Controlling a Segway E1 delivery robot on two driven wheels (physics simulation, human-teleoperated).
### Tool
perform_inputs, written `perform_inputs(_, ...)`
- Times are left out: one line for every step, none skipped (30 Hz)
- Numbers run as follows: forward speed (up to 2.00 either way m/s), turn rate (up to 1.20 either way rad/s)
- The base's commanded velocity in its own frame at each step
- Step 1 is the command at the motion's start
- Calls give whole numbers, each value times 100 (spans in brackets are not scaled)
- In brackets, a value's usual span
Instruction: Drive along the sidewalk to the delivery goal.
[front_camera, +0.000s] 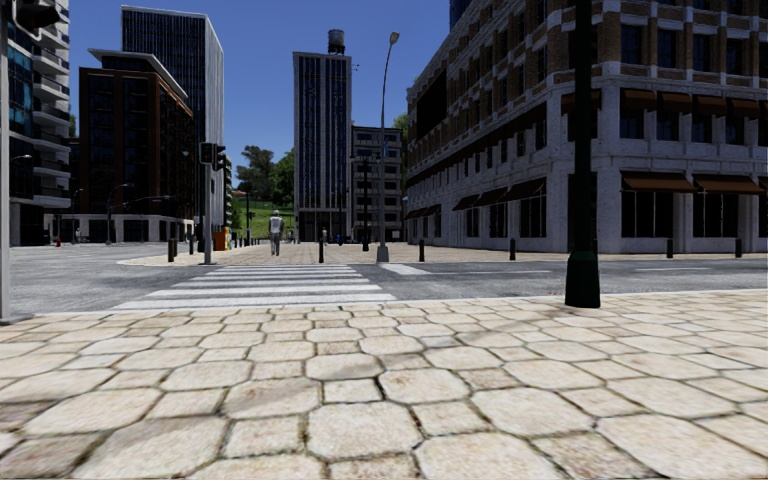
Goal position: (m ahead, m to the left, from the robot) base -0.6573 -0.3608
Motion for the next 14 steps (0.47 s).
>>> perform_inputs(0,0)
perform_inputs(0,0)
perform_inputs(0,0)
perform_inputs(0,0)
perform_inputs(0,0)
perform_inputs(0,0)
perform_inputs(0,0)
perform_inputs(0,0)
perform_inputs(0,0)
perform_inputs(0,0)
perform_inputs(0,0)
perform_inputs(0,0)
perform_inputs(0,0)
perform_inputs(0,0)
